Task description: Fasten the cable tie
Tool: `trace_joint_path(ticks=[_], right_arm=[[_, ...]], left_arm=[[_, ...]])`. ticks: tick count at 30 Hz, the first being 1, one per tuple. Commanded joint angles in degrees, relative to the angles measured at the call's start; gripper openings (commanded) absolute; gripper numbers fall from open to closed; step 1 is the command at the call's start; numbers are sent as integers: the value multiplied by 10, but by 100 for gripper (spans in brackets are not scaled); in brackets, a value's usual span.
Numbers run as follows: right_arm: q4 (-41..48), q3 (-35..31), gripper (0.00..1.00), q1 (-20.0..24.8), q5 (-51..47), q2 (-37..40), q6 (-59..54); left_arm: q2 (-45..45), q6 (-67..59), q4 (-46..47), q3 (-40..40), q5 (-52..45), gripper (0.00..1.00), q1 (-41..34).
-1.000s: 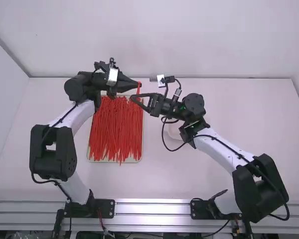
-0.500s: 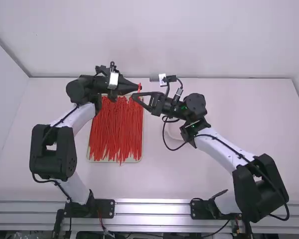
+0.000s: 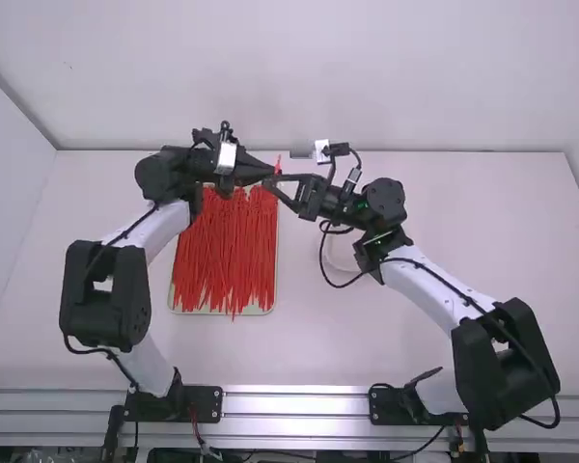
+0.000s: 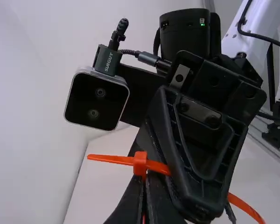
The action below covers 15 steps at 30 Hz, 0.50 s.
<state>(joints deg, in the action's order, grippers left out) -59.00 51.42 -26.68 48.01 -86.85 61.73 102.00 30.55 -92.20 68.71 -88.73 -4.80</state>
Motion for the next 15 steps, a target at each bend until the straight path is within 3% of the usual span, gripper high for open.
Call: trace_joint_path(ticks=[1,15], right_arm=[[-6,20,0,15,-9,-1,-1],[-41,20,0,50,0,-1,13]], left_arm=[[-20,-3,-5,-5,-10,1,-17],[-23,-4,-5,-15,-10,1,-28]])
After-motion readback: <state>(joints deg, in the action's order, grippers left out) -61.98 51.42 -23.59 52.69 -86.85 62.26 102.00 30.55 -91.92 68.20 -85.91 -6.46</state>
